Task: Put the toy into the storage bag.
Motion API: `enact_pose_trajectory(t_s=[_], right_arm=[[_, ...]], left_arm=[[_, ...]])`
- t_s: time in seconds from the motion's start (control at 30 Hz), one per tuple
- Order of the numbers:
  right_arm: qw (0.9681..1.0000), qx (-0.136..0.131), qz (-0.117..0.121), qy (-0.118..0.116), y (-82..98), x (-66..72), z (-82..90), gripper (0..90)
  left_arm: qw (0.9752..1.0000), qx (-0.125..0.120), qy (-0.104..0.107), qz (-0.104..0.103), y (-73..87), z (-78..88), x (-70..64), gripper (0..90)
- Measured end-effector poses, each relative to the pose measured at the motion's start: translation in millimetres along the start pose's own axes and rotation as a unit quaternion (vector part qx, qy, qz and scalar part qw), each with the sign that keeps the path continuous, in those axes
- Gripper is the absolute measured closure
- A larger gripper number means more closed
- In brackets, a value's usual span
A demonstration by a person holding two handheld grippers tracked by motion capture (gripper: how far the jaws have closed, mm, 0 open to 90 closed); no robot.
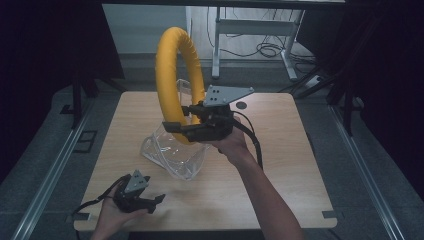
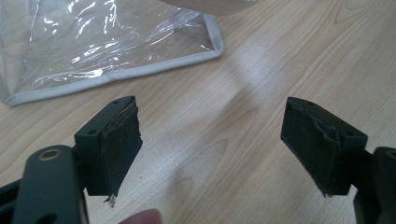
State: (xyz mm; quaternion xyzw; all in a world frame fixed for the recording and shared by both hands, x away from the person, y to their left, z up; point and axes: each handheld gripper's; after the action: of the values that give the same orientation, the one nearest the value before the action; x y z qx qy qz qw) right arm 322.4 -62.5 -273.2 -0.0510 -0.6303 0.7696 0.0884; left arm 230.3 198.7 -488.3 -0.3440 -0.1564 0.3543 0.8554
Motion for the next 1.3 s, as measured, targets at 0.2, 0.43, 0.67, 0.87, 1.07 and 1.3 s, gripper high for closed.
enact_pose_trajectory(t_s=[0.2,0.43,0.67,0.87,1.07,1.3], right_arm=[[0.9999,0.004,-0.005,-0.009,0.8,0.7,-6.3,49.3],[0.9998,0.005,-0.008,-0.016,2.8,-0.3,-11.8,49.3],[0.9995,0.007,-0.012,-0.027,4.5,-0.8,-20.5,49.3],[0.9993,0.009,-0.016,-0.032,6.5,-0.5,-24.1,49.3],[0.9989,0.014,-0.023,-0.039,11.9,-1.2,-29.5,49.2],[0.9985,0.019,-0.033,-0.040,23.0,-5.0,-36.1,49.2]], left_arm=[[1.0000,-0.003,0.001,0.002,0.0,1.4,0.4,19.9],[1.0000,-0.002,0.001,0.002,-0.1,0.0,0.0,19.9],[1.0000,-0.002,0.000,0.002,0.0,0.6,0.1,19.9],[1.0000,-0.003,0.000,0.003,0.1,0.9,0.3,19.9],[1.0000,-0.002,0.000,0.002,0.2,0.7,0.4,19.9],[1.0000,-0.001,-0.002,0.000,0.4,0.2,0.5,19.9]])
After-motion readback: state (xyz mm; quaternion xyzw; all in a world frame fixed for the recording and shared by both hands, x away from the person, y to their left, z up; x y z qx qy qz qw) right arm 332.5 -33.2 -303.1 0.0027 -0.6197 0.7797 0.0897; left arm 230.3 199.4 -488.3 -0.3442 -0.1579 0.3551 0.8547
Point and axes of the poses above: each handheld gripper's, and its own axes: z roughly backward along the jaws, y roughly out of its underside, x roughly to its left, and after that the axes turned 1 degree about x, right-handed
